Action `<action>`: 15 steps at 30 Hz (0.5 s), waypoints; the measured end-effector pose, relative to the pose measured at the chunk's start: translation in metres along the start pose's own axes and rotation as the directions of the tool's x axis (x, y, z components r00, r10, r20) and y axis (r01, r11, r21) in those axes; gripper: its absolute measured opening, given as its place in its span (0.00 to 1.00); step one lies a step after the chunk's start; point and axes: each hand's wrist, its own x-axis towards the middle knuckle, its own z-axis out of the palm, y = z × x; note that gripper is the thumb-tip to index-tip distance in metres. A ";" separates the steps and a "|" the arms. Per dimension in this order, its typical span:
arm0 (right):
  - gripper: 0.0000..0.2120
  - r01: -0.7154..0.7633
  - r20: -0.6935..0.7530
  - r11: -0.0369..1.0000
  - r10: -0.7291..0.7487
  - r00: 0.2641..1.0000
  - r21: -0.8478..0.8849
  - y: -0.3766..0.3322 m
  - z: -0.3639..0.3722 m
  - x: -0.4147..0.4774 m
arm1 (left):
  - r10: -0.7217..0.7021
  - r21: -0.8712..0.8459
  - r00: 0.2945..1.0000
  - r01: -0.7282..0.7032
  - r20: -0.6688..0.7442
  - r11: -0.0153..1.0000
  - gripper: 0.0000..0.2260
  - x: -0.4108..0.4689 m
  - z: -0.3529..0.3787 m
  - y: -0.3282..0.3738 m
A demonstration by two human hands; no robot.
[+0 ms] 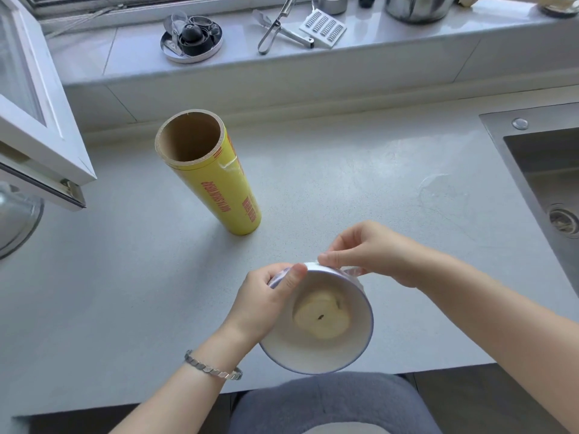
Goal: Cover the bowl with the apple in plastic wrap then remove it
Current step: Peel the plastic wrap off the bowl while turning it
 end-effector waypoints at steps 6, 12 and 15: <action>0.12 0.025 -0.202 0.999 -0.017 0.979 0.037 0.002 0.005 0.009 | 0.071 0.063 0.997 -0.073 0.032 0.995 0.14 -0.001 -0.007 0.001; 0.11 -0.054 -0.146 0.997 0.044 0.988 -0.061 0.016 0.016 0.019 | 0.168 0.023 0.985 -0.169 0.023 0.985 0.16 -0.001 -0.009 0.006; 0.12 -0.089 -0.099 0.996 0.090 0.991 0.019 0.020 0.017 0.021 | 0.172 -0.008 0.985 -0.172 -0.005 0.985 0.26 0.000 -0.009 0.005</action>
